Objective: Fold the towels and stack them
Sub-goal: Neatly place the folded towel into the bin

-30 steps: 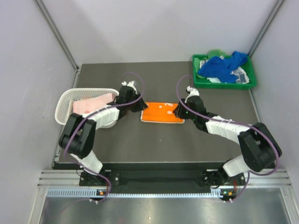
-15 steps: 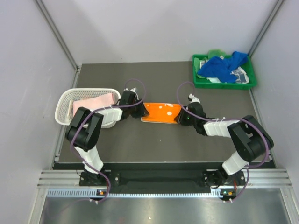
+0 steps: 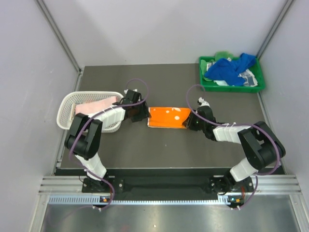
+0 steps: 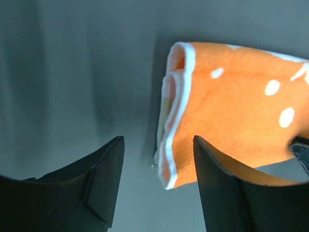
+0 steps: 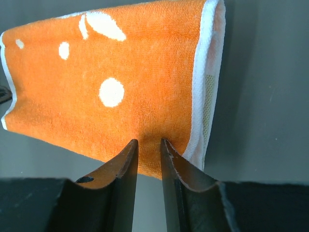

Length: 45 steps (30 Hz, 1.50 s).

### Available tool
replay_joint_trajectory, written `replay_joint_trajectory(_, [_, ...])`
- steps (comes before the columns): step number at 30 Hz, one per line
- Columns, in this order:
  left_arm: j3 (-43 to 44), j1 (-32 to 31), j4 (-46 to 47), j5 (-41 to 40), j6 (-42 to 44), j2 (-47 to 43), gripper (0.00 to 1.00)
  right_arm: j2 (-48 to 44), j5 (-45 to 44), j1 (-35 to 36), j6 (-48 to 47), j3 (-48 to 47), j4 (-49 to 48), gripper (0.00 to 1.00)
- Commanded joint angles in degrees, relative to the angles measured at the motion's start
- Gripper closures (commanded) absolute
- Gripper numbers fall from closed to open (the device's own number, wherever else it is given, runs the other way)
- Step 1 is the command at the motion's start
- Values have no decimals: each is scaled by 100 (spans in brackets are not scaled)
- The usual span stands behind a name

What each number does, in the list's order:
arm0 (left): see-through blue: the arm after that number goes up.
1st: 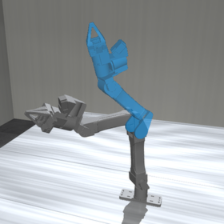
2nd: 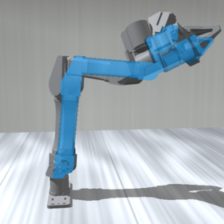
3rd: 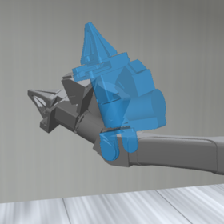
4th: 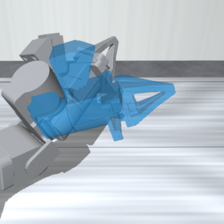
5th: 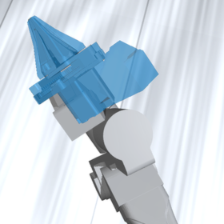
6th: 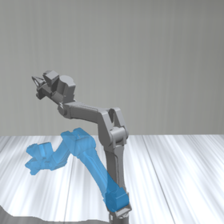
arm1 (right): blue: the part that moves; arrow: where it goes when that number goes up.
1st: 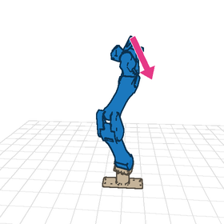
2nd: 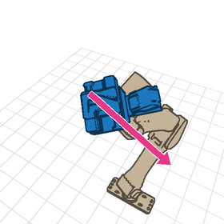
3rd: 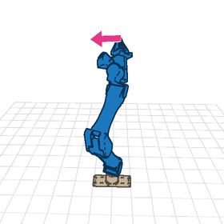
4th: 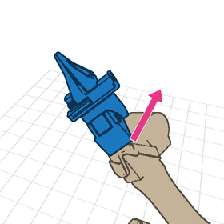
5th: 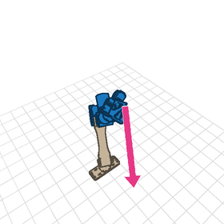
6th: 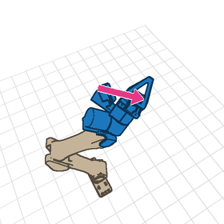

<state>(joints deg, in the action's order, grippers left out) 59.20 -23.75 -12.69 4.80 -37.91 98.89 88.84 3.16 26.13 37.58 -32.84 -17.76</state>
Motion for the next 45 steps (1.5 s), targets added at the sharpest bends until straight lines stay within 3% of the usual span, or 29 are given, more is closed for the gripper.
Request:
replay_joint_trajectory(1, [180, 19, -120, 326, -128, 340, 36, -86, -132, -160, -128, 164, 229, 74])
replay_joint_trajectory(9, [48, 19, 232, 742, -392, 797, 36, -104, 44, -310, -172, 261, 106, 74])
replay_joint_trajectory(18, [232, -332, -137, 128, -516, 1308, 39, -174, 194, -354, -172, 269, 88, 74])
replay_joint_trajectory(22, [294, -429, -216, -5, -568, 1370, 46, -218, 282, -380, -172, 296, 88, 74])
replay_joint_trajectory(25, [338, -429, -313, -101, -533, 1308, 61, -270, 370, -381, -172, 270, 80, 74])
replay_joint_trajectory(26, [425, -446, -435, -154, -498, 1265, 74, -279, 405, -372, -181, 261, 106, 74])
replay_joint_trajectory(28, [548, -455, -603, -251, -367, 1220, 85, -314, 519, -372, -172, 217, 132, 74])
replay_joint_trajectory(29, [697, -473, -690, -356, -314, 1177, 97, -349, 563, -380, -164, 199, 150, 73])
replay_joint_trajectory(30, [785, -482, -891, -418, -261, 1150, 100, -393, 624, -372, -164, 173, 150, 70])
replay_joint_trajectory(32, [1022, -543, -1103, -792, -103, 1054, 100, -551, 695, -381, -172, 146, 246, 59])
replay_joint_trajectory(36, [1488, -640, -1675, -1454, 134, 843, 100, -1016, 774, -372, -330, 15, 589, 47])
replay_joint_trajectory(45, [2280, -921, -2826, -2860, 346, 438, 100, -1835, 809, -381, -612, -223, 1196, 44])
